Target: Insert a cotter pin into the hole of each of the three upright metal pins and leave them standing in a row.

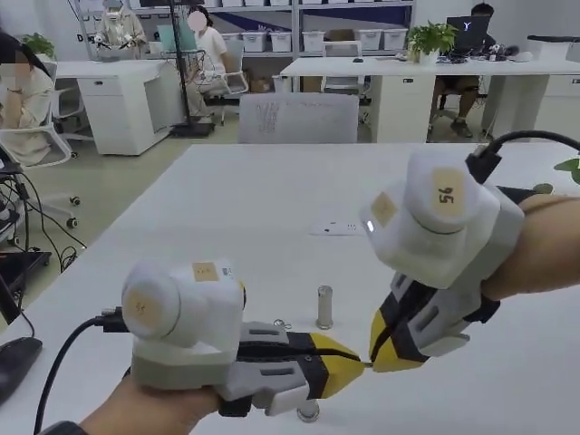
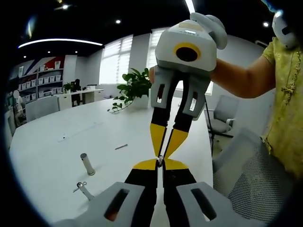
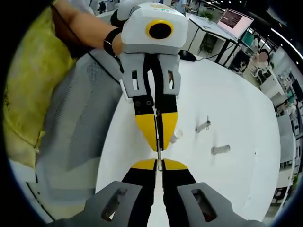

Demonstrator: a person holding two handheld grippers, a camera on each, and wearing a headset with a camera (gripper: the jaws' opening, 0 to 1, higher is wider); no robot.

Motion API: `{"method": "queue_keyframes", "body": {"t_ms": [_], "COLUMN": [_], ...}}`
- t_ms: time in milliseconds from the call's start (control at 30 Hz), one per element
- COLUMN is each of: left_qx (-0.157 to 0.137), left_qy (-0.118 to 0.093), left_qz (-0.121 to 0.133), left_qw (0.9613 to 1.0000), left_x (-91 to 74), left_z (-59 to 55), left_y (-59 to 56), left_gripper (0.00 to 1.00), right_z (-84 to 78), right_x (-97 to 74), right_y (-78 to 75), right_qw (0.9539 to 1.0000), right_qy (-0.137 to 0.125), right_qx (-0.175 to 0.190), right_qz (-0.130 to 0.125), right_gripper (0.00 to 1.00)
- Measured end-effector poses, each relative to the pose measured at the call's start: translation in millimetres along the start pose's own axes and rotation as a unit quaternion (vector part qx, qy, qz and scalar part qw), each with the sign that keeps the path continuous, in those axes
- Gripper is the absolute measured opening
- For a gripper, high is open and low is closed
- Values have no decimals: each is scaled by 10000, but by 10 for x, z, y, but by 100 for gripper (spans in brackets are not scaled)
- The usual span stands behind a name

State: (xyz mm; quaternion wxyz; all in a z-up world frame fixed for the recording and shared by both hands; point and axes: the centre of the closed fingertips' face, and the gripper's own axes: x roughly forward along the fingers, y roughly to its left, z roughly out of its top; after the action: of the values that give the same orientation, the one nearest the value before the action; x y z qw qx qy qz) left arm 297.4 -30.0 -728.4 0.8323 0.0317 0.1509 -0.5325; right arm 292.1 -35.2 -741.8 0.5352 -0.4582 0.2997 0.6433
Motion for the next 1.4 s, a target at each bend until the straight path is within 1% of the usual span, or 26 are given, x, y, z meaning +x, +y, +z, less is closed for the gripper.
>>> {"method": "queue_keyframes", "body": {"t_ms": [100, 133, 200, 267, 367, 467, 500, 533, 600, 667, 700, 733, 800, 833, 867, 900, 967, 1000, 1033, 1100, 1167, 1200, 1233, 1300, 1367, 1400], "left_qx": [-27, -54, -78, -89, -116, -141, -153, -201, -276, -357, -387, -432, -482, -528, -551, -599, -727, -763, -848, -920, -990, -999, -1015, -1055, -1101, -1125], "left_qy": [2, -8, 3, 49, 48, 32, 22, -7, -40, -103, -129, -181, -240, -295, -296, -322, -376, -391, -454, -487, -586, -605, -615, -640, -657, -660], "left_qz": [22, 16, 31, 47, 99, 165, 185, 231, 335, 470, 490, 543, 570, 598, 623, 633, 692, 693, 722, 734, 702, 689, 694, 686, 693, 696], "left_qw": [10000, 10000, 10000, 9999, 9999, 9998, 9997, 9995, 9991, 9982, 9980, 9974, 9969, 9964, 9961, 9957, 9942, 9939, 9927, 9919, 9909, 9908, 9905, 9900, 9893, 9890], "left_x": [-10, -15, -14, -6, -18, -36, -41, -50, -63, -81, -88, -100, -114, -121, -124, -128, -134, -133, -134, -129, -124, -123, -120, -114, -113, -115], "left_z": [-10, -12, -28, -69, -75, -65, -60, -46, -30, 0, 13, 38, 66, 90, 94, 102, 116, 121, 140, 148, 187, 196, 203, 212, 213, 211], "left_y": [11, 12, 23, 38, 57, 95, 109, 136, 192, 254, 267, 290, 308, 320, 328, 344, 380, 380, 391, 403, 389, 385, 386, 382, 391, 401], "left_gripper": [0, 0, 0, 0, 0, 0, 0, 0, 0, 0, 0, 0, 0, 0, 0, 0, 0, 0, 0, 0, 0, 0, 0, 0, 0, 0], "right_z": [11, 5, 7, -16, -53, -30, -20, -5, 1, 29, 38, 52, 46, 39, 49, 39, 54, 54, 54, 40, 32, 32, 38, 36, 40, 45], "right_x": [-8, -7, 21, 46, 49, 37, 32, 29, 14, 5, 4, 6, 19, 16, 21, 28, 34, 41, 48, 77, 108, 116, 116, 127, 122, 123], "right_y": [-25, -2, -9, 14, -1, -20, -34, -75, -165, -224, -232, -242, -255, -286, -305, -306, -336, -342, -348, -363, -361, -361, -377, -385, -419, -428], "right_qw": [9998, 9999, 9998, 9999, 9998, 9994, 9990, 9982, 9956, 9924, 9917, 9902, 9881, 9860, 9835, 9830, 9800, 9794, 9790, 9781, 9785, 9783, 9772, 9773, 9754, 9757], "right_qy": [-70, -67, -129, -95, -39, -174, -221, -271, -266, -343, -371, -424, -412, -401, -436, -430, -522, -556, -588, -594, -583, -586, -598, -592, -609, -623], "right_qx": [-60, -33, -33, 11, -10, 24, 23, -2, -145, -176, -194, -196, -259, -254, -346, -310, -279, -265, -224, -178, -153, -155, -162, -138, -152, -110], "right_qz": [-153, -102, -174, -103, -192, -302, -383, -535, -889, -1171, -1214, -1314, -1462, -1599, -1722, -1759, -1899, -1922, -1938, -1987, -1975, -1980, -2032, -2029, -2111, -2100], "right_gripper": [8, 7, 7, 7, 8, 9, 9, 9, 10, 11, 11, 12, 13, 13, 13, 13, 14, 14, 14, 15, 14, 14, 14, 13, 13, 13]}}
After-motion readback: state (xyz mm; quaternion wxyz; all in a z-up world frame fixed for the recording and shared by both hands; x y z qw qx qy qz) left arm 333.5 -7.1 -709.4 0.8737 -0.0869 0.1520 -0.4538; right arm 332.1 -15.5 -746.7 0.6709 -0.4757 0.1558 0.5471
